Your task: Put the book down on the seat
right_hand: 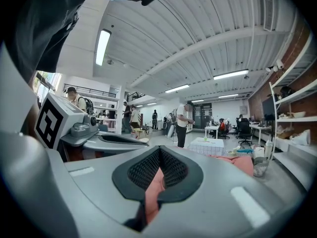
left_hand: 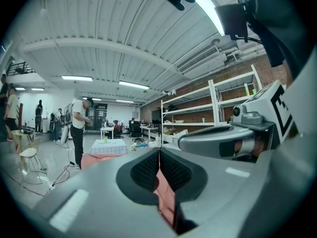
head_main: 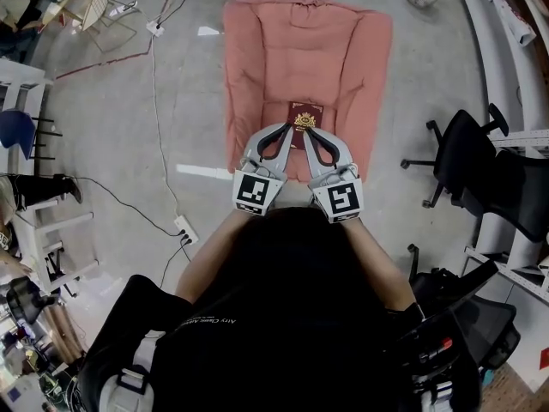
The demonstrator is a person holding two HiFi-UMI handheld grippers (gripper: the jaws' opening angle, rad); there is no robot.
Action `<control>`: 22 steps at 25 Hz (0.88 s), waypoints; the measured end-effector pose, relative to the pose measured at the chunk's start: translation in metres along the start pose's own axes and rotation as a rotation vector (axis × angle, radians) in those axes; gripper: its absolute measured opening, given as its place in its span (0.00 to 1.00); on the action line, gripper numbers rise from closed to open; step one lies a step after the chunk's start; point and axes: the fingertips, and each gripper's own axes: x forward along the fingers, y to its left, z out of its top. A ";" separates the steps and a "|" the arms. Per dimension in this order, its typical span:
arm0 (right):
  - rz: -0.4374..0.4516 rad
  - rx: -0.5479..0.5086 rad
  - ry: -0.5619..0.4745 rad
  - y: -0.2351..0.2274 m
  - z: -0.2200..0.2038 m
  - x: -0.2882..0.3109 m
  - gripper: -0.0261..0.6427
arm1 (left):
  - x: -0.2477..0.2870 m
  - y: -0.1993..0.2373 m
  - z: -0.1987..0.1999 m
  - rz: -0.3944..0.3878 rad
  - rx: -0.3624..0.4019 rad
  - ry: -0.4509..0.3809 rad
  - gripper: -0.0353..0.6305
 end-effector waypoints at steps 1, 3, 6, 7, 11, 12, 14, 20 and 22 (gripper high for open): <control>0.001 0.000 -0.006 0.000 0.001 0.000 0.05 | -0.001 -0.001 0.000 -0.003 -0.007 0.011 0.06; 0.005 -0.004 -0.012 0.001 0.000 0.000 0.05 | 0.000 -0.003 0.000 -0.006 0.003 0.003 0.06; 0.001 -0.006 -0.003 0.004 -0.004 -0.003 0.05 | -0.006 -0.003 -0.004 0.000 0.015 -0.006 0.06; -0.003 -0.002 0.002 0.004 -0.006 -0.004 0.05 | -0.008 -0.001 -0.005 0.006 0.014 -0.002 0.06; -0.015 0.003 -0.007 -0.002 -0.008 -0.005 0.05 | -0.009 0.003 -0.007 0.022 0.014 0.006 0.06; -0.016 0.005 -0.006 -0.003 -0.009 -0.006 0.05 | -0.009 0.003 -0.007 0.023 0.014 0.007 0.06; -0.019 0.007 -0.005 -0.005 -0.011 -0.007 0.05 | -0.007 0.002 -0.008 0.025 0.013 0.008 0.06; -0.013 0.012 0.011 -0.007 -0.012 -0.011 0.05 | -0.005 -0.006 -0.010 0.019 0.015 0.016 0.06; -0.012 0.013 0.003 -0.008 -0.012 -0.012 0.05 | -0.004 -0.007 -0.010 0.019 0.017 0.020 0.06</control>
